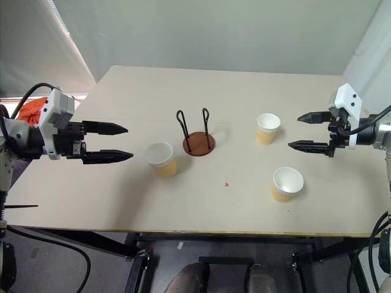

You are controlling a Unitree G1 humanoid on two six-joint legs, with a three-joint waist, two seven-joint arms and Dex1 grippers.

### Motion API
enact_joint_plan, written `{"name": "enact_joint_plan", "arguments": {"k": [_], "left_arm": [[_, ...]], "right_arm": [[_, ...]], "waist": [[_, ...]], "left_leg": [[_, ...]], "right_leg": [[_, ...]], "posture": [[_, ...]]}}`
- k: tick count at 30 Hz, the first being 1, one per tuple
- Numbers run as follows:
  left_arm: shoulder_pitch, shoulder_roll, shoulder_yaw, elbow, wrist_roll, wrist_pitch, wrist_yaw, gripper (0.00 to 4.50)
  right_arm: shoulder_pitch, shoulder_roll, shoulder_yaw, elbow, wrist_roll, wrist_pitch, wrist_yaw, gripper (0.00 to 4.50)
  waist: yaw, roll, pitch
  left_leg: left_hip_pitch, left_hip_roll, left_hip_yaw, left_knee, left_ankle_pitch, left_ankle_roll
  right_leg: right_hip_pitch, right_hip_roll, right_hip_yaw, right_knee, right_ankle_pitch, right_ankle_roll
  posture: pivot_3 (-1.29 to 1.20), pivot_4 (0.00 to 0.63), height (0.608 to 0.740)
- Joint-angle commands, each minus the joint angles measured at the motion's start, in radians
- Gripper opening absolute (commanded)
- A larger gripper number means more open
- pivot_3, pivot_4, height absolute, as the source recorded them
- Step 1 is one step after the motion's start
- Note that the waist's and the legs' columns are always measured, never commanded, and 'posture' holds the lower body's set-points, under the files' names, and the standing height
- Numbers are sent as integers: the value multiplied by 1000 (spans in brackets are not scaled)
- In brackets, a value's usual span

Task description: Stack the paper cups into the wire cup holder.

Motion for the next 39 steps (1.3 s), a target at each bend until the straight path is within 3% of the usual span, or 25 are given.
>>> {"name": "enact_joint_plan", "arguments": {"k": [1,9,16,26,33,38,39], "left_arm": [[-8,12,26,-13,-7,1,4,4500],[-17,-1,25,-10,4,-13,31,4500],[-144,-138,-59,48,59,-24,129,4500],[-410,-382,-236,451,279,-171,222,4500],[-533,-545,-260,724,370,-204,334,4500],[-595,-610,-225,861,384,-261,401,4500],[-604,-621,-217,876,384,-278,410,4321]], "right_arm": [[-22,-13,-32,-22,19,-3,-5,4464],[-29,-9,-27,-9,13,-11,-5,4464],[-29,3,-34,-60,30,14,-29,4464],[151,-26,-149,-293,114,126,-127,4464],[250,-53,-217,-394,149,183,-186,4464],[302,-80,-265,-435,169,207,-214,4464],[310,-83,-272,-442,172,209,-219,4496]], "waist": [[0,0,0],[0,0,0],[10,0,0],[19,0,0],[24,0,0],[25,0,0],[26,-1,0]], "left_leg": [[0,0,0,0,0,0],[0,0,0,0,0,0],[0,0,0,1,2,0],[-4,-1,0,7,2,3],[-7,-2,2,8,3,4],[-10,-2,5,8,5,5],[-10,-3,6,8,6,4]], "right_leg": [[0,0,0,0,0,0],[0,0,0,0,0,0],[1,0,0,0,1,2],[4,-1,0,-3,8,13],[4,-2,0,-9,12,20],[4,-2,2,-17,18,31],[4,-2,3,-17,21,36]], "posture": [[0,150,740],[0,150,740],[0,150,740],[0,150,740],[0,150,740],[0,150,740],[0,150,740]]}}
